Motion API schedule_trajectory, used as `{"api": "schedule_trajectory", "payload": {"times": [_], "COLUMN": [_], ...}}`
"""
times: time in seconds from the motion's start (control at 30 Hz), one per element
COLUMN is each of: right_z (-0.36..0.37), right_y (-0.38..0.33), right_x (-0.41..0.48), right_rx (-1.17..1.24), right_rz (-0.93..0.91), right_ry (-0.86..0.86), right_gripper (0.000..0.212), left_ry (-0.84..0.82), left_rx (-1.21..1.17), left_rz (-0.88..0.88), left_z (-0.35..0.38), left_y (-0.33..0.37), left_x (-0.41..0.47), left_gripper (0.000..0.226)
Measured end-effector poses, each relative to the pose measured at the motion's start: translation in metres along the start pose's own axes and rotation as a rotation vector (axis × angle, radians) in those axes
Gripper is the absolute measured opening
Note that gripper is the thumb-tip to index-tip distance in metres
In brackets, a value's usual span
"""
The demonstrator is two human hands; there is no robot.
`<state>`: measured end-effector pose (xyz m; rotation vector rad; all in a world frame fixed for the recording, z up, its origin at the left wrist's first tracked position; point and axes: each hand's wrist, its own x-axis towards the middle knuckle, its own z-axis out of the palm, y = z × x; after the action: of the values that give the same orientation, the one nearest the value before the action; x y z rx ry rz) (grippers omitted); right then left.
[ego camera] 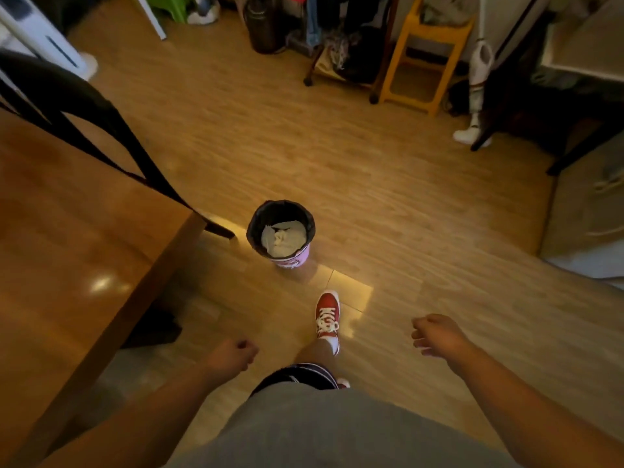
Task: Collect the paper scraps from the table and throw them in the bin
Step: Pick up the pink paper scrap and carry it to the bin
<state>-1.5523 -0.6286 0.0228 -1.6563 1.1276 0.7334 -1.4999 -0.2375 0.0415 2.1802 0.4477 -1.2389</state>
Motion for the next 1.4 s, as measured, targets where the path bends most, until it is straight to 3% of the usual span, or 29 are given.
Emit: {"api": "schedule_trajectory", "payload": {"times": [0.23,0.43,0.53,0.87,1.13,1.4], "right_z": [-0.044,-0.115,-0.138,-0.244,-0.257,-0.139], "right_y": [-0.090,-0.149,-0.160,-0.247,-0.434,-0.632], "right_x": [0.057,0.085,0.097,0.219,0.293,0.331], "right_rx": [-0.023,0.018,0.014,-0.163,-0.436,-0.636], "right_rz": [0.022,0.077,0.104,0.143,-0.050,-0.249], "right_ry": [0.012,0.086,0.107,0.087,-0.089,-0.250], "right_gripper": [0.019,0.019,0.019,0.023,0.026,0.017], "left_ry": [-0.027,-0.045,-0.056,-0.018,0.115,0.151], "left_rx": [0.013,0.032,0.081,-0.010,-0.137,-0.408], "left_rz": [0.035,0.142,0.168,0.228,0.063,-0.242], "left_z": [-0.038,-0.075,-0.086,-0.102,-0.133,-0.166], "left_y": [0.093,0.220,0.272,0.456,0.467,0.409], "left_x": [0.071,0.123,0.141,0.213,0.232,0.265], "left_gripper": [0.026,0.019,0.026,0.029,0.022,0.026]}}
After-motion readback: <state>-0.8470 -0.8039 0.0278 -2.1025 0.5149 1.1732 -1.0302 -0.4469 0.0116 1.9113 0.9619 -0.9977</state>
